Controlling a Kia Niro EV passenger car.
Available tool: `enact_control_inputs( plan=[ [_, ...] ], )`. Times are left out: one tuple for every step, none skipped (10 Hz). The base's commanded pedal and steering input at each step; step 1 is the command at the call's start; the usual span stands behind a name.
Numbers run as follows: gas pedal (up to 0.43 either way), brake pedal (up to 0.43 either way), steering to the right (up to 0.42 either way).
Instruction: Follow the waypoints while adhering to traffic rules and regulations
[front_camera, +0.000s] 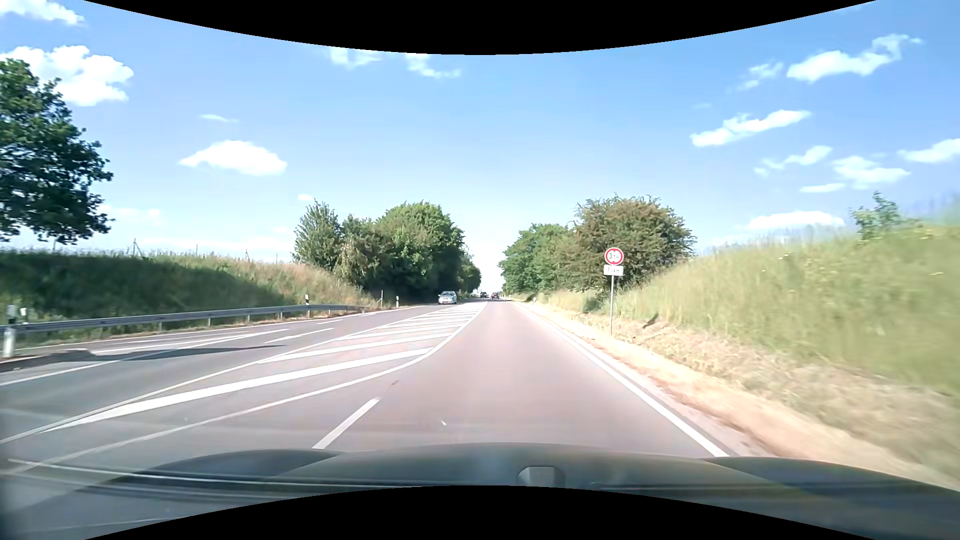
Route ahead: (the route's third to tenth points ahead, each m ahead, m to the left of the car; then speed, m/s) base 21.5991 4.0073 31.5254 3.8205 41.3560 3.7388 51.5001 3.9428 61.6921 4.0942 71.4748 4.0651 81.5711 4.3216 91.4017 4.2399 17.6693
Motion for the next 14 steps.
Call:
enact_control_inputs(
  plan=[
    [0.118, 0.006, -0.002],
    [0.118, 0.006, -0.001],
    [0.118, 0.006, -0.001],
    [0.118, 0.006, -0.002],
    [0.118, 0.006, -0.002],
    [0.118, 0.006, -0.002],
    [0.138, 0.006, -0.002],
    [0.157, 0.006, -0.001],
    [0.157, 0.006, -0.001],
    [0.157, 0.006, -0.001],
    [0.157, 0.006, -0.001],
    [0.157, 0.006, -0.001],
    [0.157, 0.006, -0.001],
    [0.157, 0.006, -0.001]
  ],
)
